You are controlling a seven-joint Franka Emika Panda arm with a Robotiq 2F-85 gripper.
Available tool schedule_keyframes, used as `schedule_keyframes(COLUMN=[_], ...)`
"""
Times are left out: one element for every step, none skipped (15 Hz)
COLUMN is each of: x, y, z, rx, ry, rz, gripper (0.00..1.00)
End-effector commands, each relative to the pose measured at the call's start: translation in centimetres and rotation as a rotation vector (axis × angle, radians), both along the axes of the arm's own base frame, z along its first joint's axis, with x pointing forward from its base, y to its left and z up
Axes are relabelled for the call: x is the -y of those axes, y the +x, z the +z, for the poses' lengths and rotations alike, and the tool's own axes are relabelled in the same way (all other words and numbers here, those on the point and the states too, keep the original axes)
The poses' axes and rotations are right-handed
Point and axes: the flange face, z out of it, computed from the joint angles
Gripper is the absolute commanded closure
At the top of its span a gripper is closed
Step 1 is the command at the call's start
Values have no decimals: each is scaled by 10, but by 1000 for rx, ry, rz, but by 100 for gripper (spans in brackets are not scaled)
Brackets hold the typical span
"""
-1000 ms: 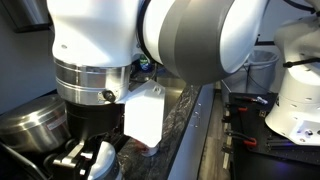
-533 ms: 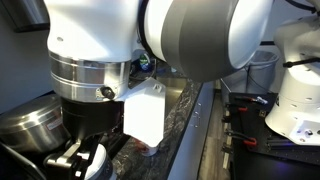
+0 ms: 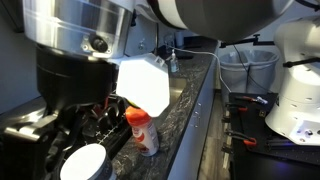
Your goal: Remove the white bottle from the dish rack
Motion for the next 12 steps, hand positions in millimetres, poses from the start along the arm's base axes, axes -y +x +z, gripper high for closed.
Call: schedule_keyframes(x=[7,7,7,8,10,11,13,17,22,26,31,37], y=[-20,-24,-29,-35,-40,-46,-50,-55,-60,-64,-67,-70], z=[27,32,38,44,49,54,59,65,70,74,78,83], rx=[1,-6,-15,-29,-43,-60,-75,-94,-113,-132,-142,-151], ry=[9,11,9,2,-10,-27,-45,-66,-89,-113,-132,-142], rz=[-4,-4,-6,-7,-7,-9,-6,-13,-15,-17,-22,-25], gripper=[0,0,0,0,0,0,0,0,0,0,0,0])
